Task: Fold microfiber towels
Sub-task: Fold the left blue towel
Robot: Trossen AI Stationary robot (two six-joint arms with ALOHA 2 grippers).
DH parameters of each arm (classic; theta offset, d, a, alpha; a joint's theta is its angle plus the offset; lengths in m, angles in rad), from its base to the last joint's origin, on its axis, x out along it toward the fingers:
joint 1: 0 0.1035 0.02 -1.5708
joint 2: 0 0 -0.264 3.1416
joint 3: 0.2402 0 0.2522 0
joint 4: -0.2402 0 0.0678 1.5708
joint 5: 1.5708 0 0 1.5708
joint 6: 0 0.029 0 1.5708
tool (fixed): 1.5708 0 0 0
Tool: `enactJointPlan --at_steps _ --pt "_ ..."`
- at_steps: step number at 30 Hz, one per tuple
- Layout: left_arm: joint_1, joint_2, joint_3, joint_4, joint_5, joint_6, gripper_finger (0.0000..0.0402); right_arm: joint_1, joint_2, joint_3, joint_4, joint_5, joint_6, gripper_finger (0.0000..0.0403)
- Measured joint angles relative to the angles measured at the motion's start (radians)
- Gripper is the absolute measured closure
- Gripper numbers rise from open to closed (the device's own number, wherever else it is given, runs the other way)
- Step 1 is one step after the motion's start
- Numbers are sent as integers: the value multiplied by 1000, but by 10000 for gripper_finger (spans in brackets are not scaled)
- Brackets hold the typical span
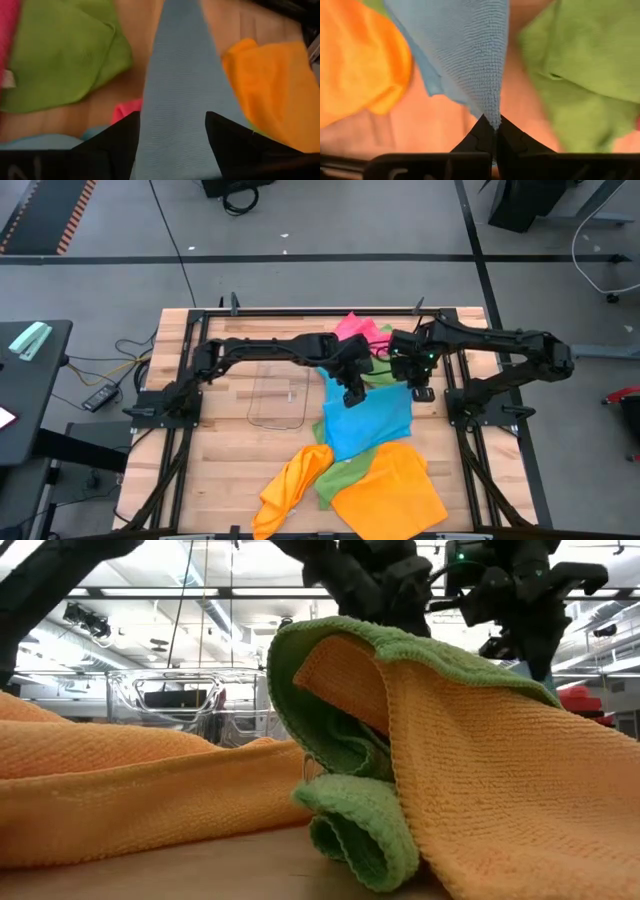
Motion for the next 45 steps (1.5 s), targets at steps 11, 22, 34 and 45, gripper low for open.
enactJointPlan --at_steps 11,22,34,45 --pt "18 12 0 28 161 42 169 68 5 -11 -7 -10 46 395" --pt "16 92 1 97 165 54 170 120 5 25 -8 14 77 395" --pt "51 112 2 -22 241 156 198 120 6 23 4 15 96 395" --pt "94 146 1 -251 322 190 188 120 4 24 9 10 88 395"
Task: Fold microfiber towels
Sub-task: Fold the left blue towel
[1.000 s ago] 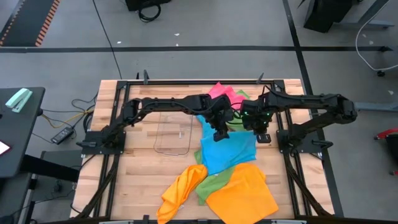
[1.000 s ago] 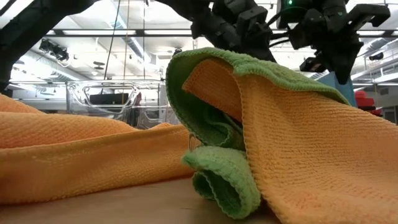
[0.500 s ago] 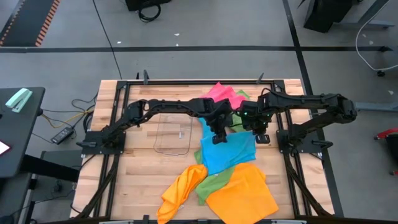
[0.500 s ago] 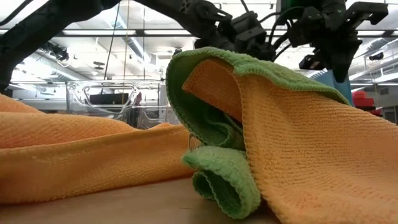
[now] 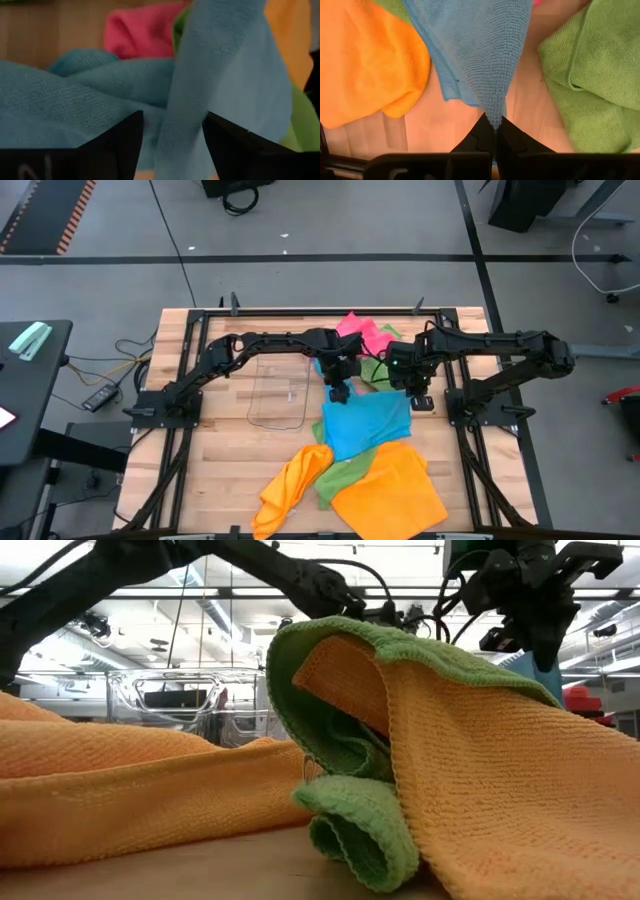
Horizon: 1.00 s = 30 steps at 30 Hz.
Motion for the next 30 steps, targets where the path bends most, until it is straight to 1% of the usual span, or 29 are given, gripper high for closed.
enactJointPlan --at_steps 2,3,5,11,16,19,26,28,30 --pt "-9 -1 -1 -83 -13 38 188 0 0 0 4 0 -2 395" --pt "-13 -1 -2 -107 -37 49 190 0 0 0 5 0 -3 395" --pt "-23 -1 -1 -121 -71 66 195 0 0 0 5 0 -3 395" --pt "-38 -3 -1 -141 -75 72 224 0 0 0 11 0 -15 395" --pt "-55 -3 -1 -194 -77 110 261 0 0 0 11 2 -18 395" --pt "-64 -3 -1 -196 -110 125 289 0 0 0 11 2 -22 395" --pt "-67 -4 -1 -189 -150 125 382 0 0 0 11 3 -27 395" --pt "-63 -4 -1 -188 -151 125 391 0 0 0 11 3 -27 395" --pt "-59 -4 -1 -188 -150 120 387 0 0 0 11 3 -27 395"
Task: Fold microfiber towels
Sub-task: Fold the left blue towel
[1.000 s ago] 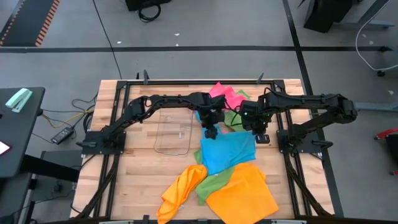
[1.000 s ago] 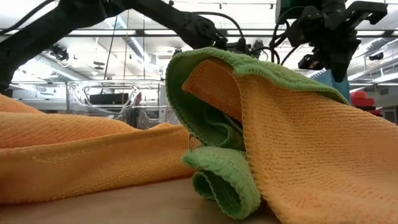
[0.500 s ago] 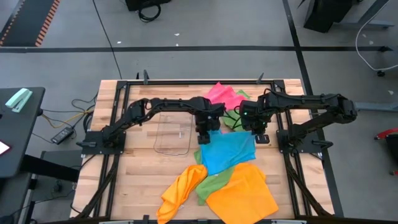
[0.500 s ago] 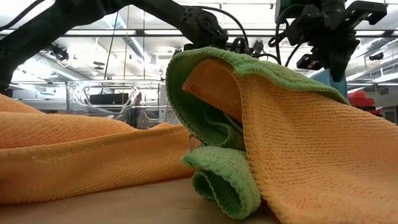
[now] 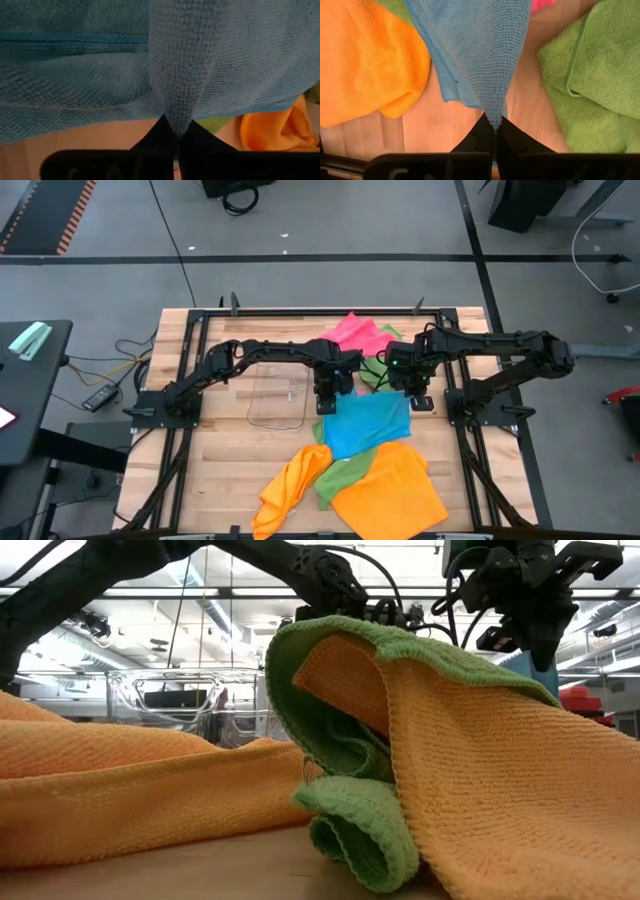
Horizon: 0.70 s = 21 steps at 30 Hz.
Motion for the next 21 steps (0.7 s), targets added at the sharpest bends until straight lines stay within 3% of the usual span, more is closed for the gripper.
enactJointPlan --at_steps 10,15,21 --pt "44 -42 44 -48 0 -21 393 -3 1 1 0 18 -6 395" --pt "72 -44 94 -77 -51 -17 379 -35 0 1 3 150 37 395" --pt "111 -43 128 -107 -177 -13 393 -113 1 1 5 251 53 395"
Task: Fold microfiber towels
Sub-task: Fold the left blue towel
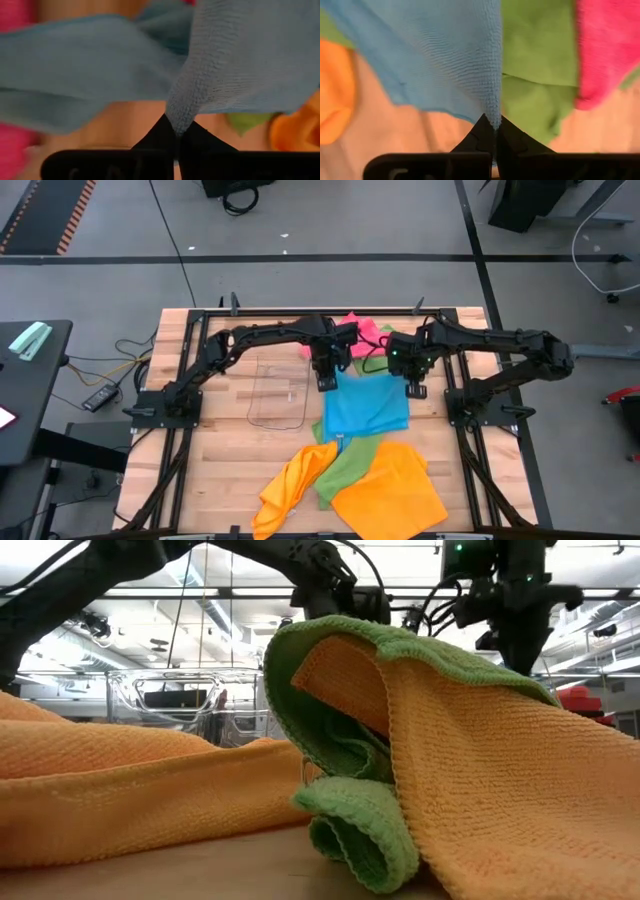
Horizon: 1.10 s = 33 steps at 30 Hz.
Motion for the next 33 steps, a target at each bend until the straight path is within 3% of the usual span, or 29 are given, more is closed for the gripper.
enactJointPlan --at_steps 12,18,26,33 --pt "22 0 -1 15 -130 46 384 -160 14 -90 134 19 -164 393" --pt "23 1 -1 72 -187 54 389 -209 35 -110 215 19 -217 367" --pt "25 7 -2 75 -283 45 342 -255 35 -110 303 19 -277 308" --pt "30 -5 -3 7 -276 44 259 -297 33 -110 193 -11 -172 234"
